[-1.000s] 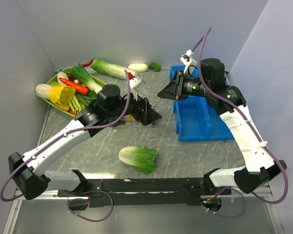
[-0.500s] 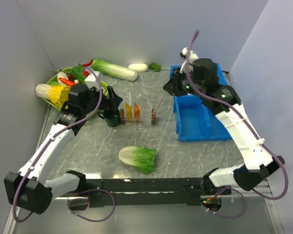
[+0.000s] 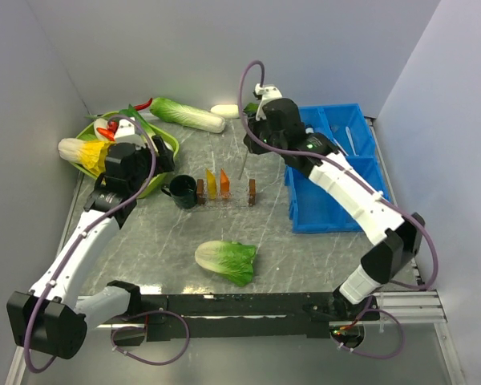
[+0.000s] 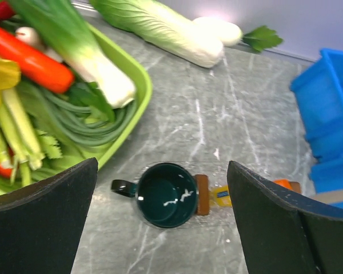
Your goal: Prepare toiletry sets of a toothbrush and toothpaste on the tray
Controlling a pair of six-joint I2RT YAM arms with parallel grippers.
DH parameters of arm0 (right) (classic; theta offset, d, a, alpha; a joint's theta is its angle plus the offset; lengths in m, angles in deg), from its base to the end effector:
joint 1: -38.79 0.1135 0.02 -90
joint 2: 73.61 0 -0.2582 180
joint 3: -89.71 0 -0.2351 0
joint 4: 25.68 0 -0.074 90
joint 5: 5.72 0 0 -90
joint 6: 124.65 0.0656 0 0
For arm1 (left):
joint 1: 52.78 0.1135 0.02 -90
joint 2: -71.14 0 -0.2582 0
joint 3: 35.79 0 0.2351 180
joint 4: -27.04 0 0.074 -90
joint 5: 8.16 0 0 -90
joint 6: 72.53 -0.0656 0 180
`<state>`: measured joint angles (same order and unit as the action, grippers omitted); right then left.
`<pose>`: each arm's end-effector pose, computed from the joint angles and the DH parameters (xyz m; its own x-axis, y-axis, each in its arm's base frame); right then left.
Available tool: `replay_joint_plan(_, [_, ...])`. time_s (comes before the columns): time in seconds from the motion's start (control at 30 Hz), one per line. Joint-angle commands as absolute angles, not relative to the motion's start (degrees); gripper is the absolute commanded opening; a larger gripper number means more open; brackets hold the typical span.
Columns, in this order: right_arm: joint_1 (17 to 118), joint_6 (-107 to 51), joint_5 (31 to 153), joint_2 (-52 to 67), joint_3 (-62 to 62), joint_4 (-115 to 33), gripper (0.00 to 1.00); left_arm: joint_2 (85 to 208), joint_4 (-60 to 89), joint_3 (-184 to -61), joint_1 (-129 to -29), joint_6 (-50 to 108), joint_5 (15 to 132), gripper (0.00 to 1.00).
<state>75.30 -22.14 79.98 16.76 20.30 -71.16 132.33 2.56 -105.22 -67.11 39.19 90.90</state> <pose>0.2990 0.2152 0.3935 -0.4515 -0.0655 -0.8898 -0.4517 0.8768 0.1647 0.2559 -0.0547 0.3346 -0.2880 -0.3036 -0.9082 -0.0093 0.9492 -0.3144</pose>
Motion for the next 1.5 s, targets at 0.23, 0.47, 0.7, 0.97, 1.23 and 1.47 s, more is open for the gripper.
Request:
replay_joint_plan(0.23, [75.4, -26.5, 75.6, 23.6, 22.7, -64.2, 0.08, 130.8, 5.5, -101.7, -67.5, 38.3, 95.8, 0.99])
replay_joint_plan(0.47, [75.5, -26.1, 76.4, 23.7, 21.4, -64.5, 0.07, 131.2, 6.5, -100.8, -68.3, 37.3, 96.0, 0.99])
replay_joint_plan(0.7, [76.0, -25.4, 76.7, 23.0, 20.6, -65.3, 0.08, 130.9, 6.6, -100.1, -68.4, 37.5, 95.7, 0.97])
replay_joint_plan(0.97, [76.7, -24.6, 77.3, 22.1, 19.2, -67.0, 0.08, 130.4, 6.7, -99.5, -68.6, 37.6, 95.5, 0.96])
replay_joint_plan(1.23, [77.1, -24.3, 77.2, 21.8, 17.9, -66.8, 0.07, 129.7, 6.6, -98.8, -68.6, 37.9, 95.3, 0.97])
replay_joint_plan(1.47, [77.9, -24.6, 76.4, 21.9, 15.5, -64.5, 0.07, 129.1, 6.8, -97.9, -68.7, 37.7, 95.2, 0.96])
